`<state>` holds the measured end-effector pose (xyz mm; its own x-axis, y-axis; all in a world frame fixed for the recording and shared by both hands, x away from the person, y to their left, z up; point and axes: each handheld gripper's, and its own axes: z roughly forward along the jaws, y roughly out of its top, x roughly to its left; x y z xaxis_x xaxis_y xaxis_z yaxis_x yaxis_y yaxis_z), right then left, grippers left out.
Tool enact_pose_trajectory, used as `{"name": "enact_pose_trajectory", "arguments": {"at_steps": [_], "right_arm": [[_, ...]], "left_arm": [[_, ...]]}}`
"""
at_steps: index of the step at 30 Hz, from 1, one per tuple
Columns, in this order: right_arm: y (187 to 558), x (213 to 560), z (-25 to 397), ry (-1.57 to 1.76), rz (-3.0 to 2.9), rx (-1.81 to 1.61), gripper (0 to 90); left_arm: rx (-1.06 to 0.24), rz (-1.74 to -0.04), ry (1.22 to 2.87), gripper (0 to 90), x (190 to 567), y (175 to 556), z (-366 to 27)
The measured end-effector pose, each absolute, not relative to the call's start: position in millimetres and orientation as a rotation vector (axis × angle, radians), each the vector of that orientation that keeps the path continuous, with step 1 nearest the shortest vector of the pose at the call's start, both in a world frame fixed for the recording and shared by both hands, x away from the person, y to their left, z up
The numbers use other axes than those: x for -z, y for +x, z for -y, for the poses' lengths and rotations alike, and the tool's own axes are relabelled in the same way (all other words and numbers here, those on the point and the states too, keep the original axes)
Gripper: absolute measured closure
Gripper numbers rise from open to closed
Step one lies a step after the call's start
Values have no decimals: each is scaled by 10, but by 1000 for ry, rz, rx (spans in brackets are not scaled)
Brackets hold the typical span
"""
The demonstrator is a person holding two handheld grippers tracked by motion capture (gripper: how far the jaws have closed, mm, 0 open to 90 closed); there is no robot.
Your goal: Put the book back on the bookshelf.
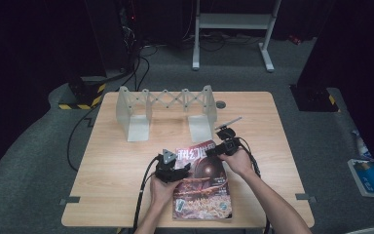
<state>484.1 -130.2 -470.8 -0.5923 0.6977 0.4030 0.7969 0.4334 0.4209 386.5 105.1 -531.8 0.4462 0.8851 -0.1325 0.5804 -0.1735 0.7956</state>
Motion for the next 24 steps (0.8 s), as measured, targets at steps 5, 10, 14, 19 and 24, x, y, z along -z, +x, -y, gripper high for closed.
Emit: {"name": "enact_pose_trajectory", "arguments": {"at_steps": [5,10,14,19,24], "right_arm": [[4782,4664,1269,-1270,2591,898,818],[4724,4592,1268,-1220,2624,951,827],[4689,4549,1276,-1191,2634,966,830],[4636,4496,1285,-1144,2641,992,832],[4603,4464,1277,-1085,2649,1020,836]], "left_arm": [[-424,-1241,1860,250,5308,3873,-1098],[-372,-1250,1827,213,5307,3881,-1135],[-337,-1253,1805,206,5303,3882,-1163],[-303,-1250,1792,191,5309,3899,-1179],[-299,-1245,1789,174,5315,3900,-1158]]}}
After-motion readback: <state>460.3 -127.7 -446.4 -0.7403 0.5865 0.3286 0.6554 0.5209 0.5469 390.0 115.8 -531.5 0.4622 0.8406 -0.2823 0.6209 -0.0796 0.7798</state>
